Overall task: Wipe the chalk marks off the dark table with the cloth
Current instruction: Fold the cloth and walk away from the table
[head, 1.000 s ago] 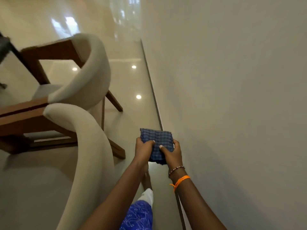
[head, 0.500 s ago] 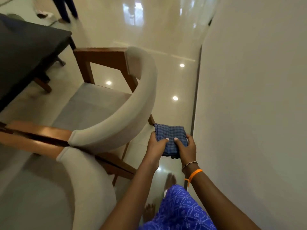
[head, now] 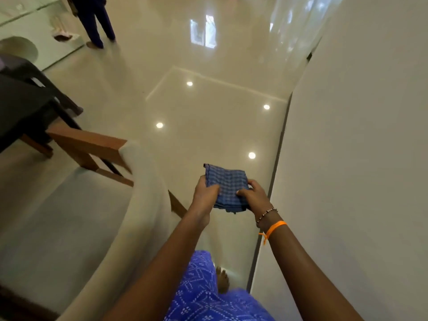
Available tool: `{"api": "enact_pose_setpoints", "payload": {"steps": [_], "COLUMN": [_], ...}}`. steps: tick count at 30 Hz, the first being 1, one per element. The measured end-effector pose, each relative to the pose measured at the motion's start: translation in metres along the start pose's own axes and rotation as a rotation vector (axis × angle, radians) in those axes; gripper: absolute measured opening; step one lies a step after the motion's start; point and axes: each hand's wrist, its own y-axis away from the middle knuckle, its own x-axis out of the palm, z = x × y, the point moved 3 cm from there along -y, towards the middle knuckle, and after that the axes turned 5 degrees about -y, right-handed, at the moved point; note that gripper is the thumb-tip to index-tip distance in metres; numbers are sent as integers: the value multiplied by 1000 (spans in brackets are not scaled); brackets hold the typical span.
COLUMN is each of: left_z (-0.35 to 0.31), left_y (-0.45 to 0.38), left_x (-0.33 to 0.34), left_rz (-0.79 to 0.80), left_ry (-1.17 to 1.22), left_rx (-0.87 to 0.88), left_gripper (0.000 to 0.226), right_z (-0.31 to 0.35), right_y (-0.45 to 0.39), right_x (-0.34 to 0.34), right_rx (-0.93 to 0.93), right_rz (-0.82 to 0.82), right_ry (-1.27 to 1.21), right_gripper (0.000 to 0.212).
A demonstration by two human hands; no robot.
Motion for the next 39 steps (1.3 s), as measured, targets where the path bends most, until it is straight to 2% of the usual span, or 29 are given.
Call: {"api": "enact_pose_setpoints", "payload": {"steps": [7, 14, 19, 25, 32, 37, 39], "left_z": [-73, -161, -202, -231, -298, -336, -344], "left_y": [-152, -288, -338, -410, -498, -533, -542], "left_x": [6, -39, -99, -191, -301, -376, -403], "left_rz": [-223, -391, -426, -624, -792, -908, -953], "left_ry": [170, 352, 394, 423, 562, 751, 788], "left_rx": [0, -14, -84, -93, -129, -92, -65], "left_gripper": [31, 29, 33, 33, 30, 25, 32], "right_z": [92, 186, 238, 277, 334, 369, 376], "right_y": [-151, -280, -339, -415, -499, -525, -530], "right_x": [46, 138, 222, 350, 501, 600, 638], "right_rx": [9, -108, -166, -185, -11, 12, 1], "right_rz": [123, 206, 343, 564, 826, 996, 1043], "right_ry": [88, 261, 302, 403, 499, 500, 491], "right_gripper": [35, 33, 33, 32, 31, 22, 29]}}
